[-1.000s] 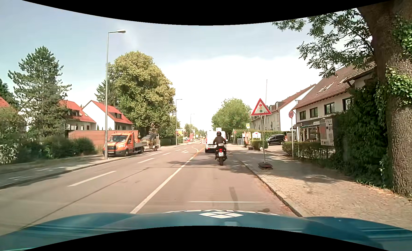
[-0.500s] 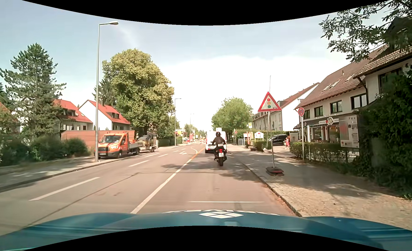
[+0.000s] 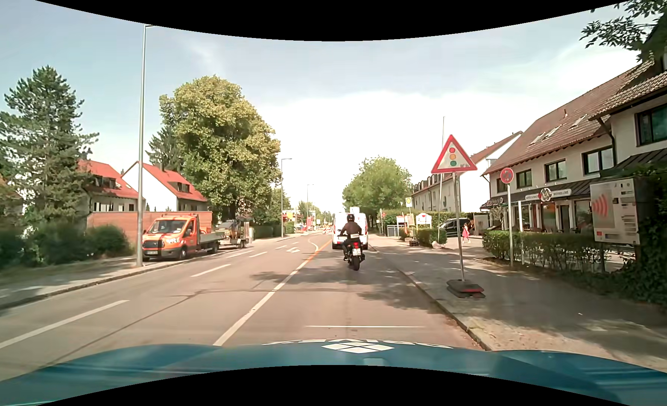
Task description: Follow the waypoints while adhering to traffic rules and regulations
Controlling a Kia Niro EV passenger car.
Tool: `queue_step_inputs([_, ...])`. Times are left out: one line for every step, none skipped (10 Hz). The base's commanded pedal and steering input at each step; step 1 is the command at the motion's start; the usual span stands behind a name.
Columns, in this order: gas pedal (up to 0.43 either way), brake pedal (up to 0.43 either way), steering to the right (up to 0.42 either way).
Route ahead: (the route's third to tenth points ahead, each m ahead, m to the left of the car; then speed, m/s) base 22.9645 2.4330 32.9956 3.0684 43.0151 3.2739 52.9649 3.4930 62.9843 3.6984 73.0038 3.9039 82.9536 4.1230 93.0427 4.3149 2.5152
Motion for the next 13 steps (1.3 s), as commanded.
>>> queue_step_inputs([0.000,0.000,-0.004])
queue_step_inputs([0.000,0.000,-0.003])
queue_step_inputs([0.000,0.000,-0.004])
queue_step_inputs([0.000,0.000,-0.004])
queue_step_inputs([0.000,0.000,-0.004])
queue_step_inputs([0.000,0.000,-0.003])
queue_step_inputs([0.000,0.000,-0.003])
queue_step_inputs([0.000,0.000,-0.003])
queue_step_inputs([0.000,0.000,-0.003])
queue_step_inputs([0.000,0.000,-0.001])
queue_step_inputs([0.000,0.000,0.000])
queue_step_inputs([0.000,0.000,0.000])
queue_step_inputs([0.000,0.000,-0.001])
